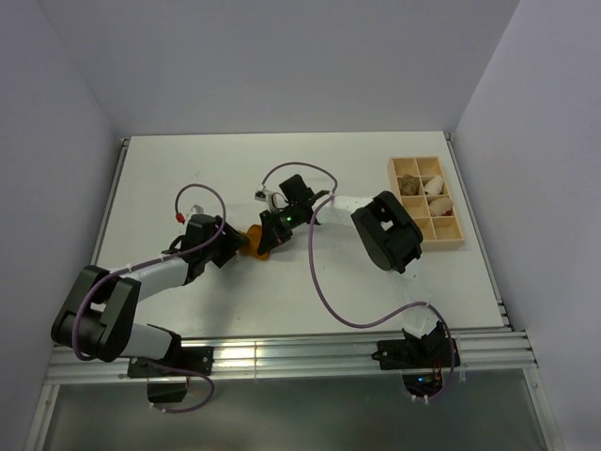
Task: Roll the socks
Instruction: Roll the sock at the center of the board.
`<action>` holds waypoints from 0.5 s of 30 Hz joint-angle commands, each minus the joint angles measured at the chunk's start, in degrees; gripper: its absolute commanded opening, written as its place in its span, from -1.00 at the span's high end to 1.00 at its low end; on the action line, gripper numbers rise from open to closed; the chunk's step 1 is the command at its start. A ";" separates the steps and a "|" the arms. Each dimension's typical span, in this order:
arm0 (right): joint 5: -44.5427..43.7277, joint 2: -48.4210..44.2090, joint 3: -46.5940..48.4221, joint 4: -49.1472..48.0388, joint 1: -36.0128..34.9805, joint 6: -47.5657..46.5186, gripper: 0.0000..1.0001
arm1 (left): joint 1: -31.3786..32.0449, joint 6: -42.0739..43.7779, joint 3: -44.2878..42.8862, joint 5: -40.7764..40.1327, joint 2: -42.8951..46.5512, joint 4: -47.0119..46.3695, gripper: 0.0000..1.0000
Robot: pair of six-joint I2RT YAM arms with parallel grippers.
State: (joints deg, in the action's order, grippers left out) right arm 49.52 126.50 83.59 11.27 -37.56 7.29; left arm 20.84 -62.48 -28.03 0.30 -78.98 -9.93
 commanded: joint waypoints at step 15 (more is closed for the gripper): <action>-4.08 5.78 -3.79 6.66 0.38 1.68 1.00 | 3.06 -0.80 -2.11 -2.40 -4.07 -2.37 0.04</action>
State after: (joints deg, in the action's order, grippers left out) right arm 52.01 127.24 83.24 10.55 -37.04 9.80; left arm 22.76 -63.33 -28.56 -0.43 -82.32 -12.64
